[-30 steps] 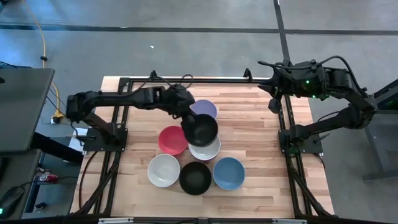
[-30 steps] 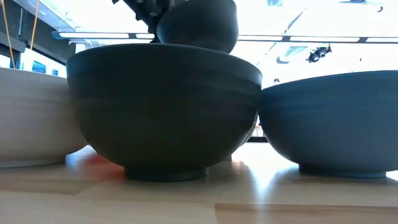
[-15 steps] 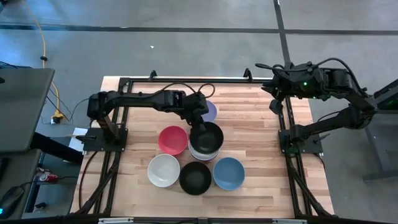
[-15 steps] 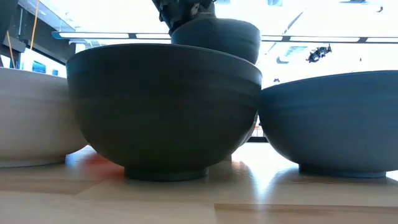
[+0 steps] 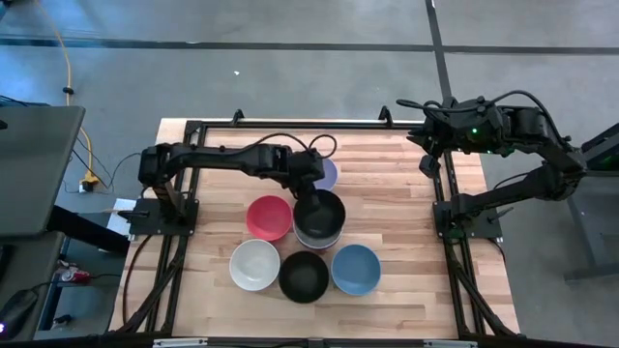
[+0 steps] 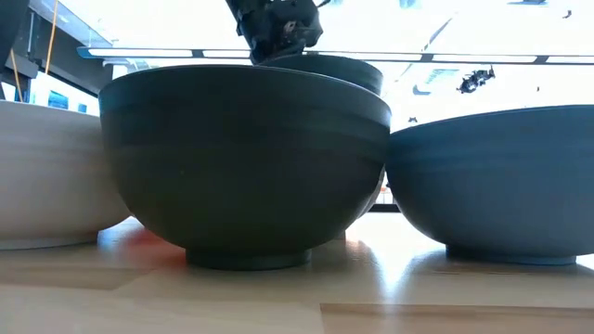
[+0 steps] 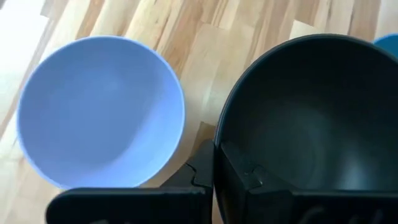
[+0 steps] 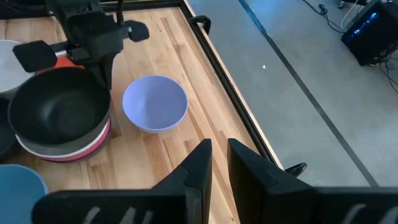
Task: Nest bowls inside each other
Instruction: Stack the top black bowl on top of the right white bowl, then stack the purple bowl on top of the top black bowl
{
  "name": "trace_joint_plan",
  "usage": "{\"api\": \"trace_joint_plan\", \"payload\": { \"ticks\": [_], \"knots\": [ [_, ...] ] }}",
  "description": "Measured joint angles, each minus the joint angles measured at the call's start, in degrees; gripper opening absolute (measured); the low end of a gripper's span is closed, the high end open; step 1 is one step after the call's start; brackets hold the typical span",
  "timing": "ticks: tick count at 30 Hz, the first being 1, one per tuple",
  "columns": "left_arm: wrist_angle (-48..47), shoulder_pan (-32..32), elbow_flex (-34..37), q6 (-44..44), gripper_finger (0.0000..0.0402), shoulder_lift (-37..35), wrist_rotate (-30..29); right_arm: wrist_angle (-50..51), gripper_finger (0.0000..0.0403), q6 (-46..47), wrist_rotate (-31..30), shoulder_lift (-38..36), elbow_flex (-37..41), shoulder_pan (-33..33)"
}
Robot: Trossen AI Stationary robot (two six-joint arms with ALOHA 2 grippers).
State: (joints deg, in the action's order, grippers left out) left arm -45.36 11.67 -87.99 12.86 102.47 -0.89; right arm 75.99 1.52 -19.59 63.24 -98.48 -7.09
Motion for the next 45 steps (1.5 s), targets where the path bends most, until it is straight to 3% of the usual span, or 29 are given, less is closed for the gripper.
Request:
{"api": "trace_joint_plan", "payload": {
  "ticks": [11,22,27,32,34,40,45],
  "knots": [
    [0.9,-1.0,1.6,-1.0,0.001,4.1,0.8,-0.4,0.0042,0.0,0.1,0.0,0.0,0.0],
    [6.8,-0.6,1.6,-6.1,0.0108,-0.1,-0.1,-0.4,0.0042,0.0,0.2,0.0,0.0,0.0],
    [3.2,3.0,1.5,-9.0,0.0126,-1.8,-5.5,-0.4,0.0042,0.1,0.2,0.1,0.0,0.0],
    [0.5,10.5,1.6,-9.3,0.0126,-1.6,-5.7,-0.4,0.0042,0.4,0.2,0.3,0.0,0.0],
    [0.1,13.3,1.6,-10.1,0.0126,-1.5,-4.2,-0.4,0.0042,0.0,0.3,0.5,0.0,0.0],
    [0.7,21.9,1.6,-10.9,0.0127,-1.1,7.5,-0.4,0.0042,-0.4,0.3,1.5,0.0,0.0],
    [-0.6,26.2,1.6,-10.6,0.0127,1.3,12.4,-0.9,0.0042,-1.6,0.3,2.9,0.0,0.0]
  ]
}}
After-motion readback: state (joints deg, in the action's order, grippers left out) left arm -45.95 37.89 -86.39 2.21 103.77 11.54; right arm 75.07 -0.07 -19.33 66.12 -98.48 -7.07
